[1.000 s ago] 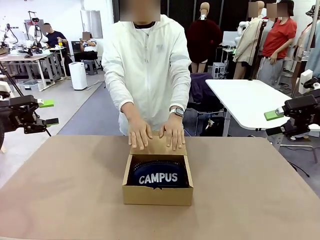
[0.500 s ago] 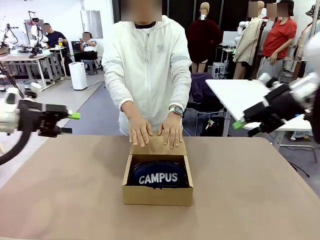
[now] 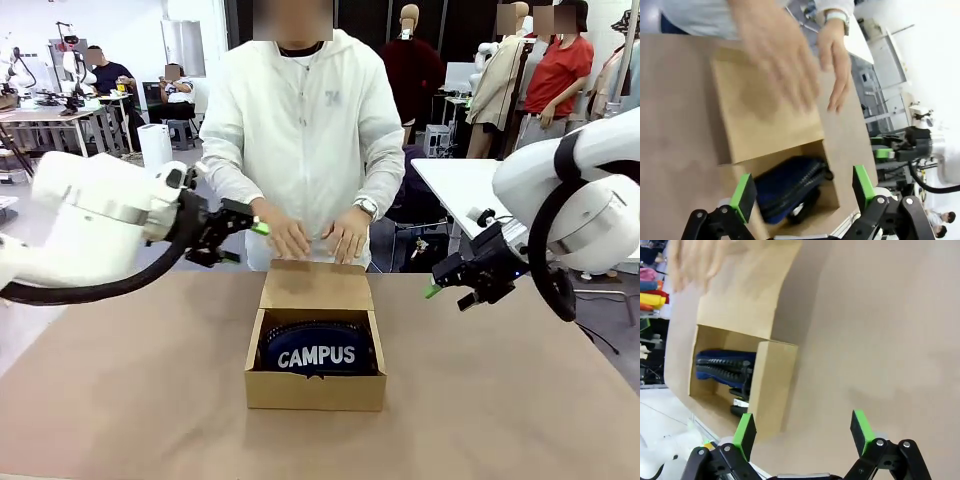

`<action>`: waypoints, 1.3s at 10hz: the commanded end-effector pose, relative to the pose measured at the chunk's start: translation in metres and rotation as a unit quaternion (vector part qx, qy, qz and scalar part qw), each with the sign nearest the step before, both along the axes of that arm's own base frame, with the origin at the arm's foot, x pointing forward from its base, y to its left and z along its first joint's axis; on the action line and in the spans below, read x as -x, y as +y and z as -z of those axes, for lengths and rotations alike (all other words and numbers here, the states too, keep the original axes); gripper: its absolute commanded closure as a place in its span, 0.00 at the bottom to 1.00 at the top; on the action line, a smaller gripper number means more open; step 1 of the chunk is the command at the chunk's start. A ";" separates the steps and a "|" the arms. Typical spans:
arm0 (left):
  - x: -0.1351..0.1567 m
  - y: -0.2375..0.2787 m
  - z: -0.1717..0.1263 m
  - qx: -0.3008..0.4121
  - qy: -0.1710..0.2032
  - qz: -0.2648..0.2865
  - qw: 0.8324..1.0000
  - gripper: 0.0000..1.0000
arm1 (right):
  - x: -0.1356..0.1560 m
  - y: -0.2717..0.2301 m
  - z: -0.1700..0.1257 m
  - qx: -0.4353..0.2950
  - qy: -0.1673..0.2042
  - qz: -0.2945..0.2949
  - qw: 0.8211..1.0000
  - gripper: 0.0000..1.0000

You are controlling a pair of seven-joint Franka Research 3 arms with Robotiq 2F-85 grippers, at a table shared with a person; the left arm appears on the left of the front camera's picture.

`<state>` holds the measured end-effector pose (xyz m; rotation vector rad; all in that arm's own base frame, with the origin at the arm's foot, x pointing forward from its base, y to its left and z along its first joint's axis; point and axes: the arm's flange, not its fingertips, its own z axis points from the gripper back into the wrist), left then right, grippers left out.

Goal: Pack the items into the box.
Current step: Close the Mailer Box.

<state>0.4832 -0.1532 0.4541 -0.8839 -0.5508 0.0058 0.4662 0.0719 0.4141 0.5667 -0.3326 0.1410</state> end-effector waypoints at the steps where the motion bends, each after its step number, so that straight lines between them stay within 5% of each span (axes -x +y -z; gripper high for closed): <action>1: 0.035 0.068 0.003 -0.012 -0.020 0.002 1.000 0.00 | 0.015 -0.004 -0.031 0.004 -0.019 -0.015 1.000 0.00; 7: 0.037 0.074 0.004 -0.010 -0.019 -0.004 1.000 0.00 | 0.013 -0.005 -0.035 -0.003 -0.025 -0.015 1.000 0.00; 9: 0.001 0.058 0.021 0.005 0.095 0.058 0.994 0.00 | -0.037 0.016 -0.004 -0.088 -0.036 -0.035 0.995 0.00; 12: -0.022 0.084 0.034 0.091 0.148 0.048 0.984 0.00 | -0.096 0.037 0.055 -0.114 0.009 0.039 0.993 0.00; 13: -0.096 -0.273 0.018 0.098 0.156 0.013 0.983 0.00 | -0.104 0.041 0.072 -0.136 -0.001 0.067 0.988 0.00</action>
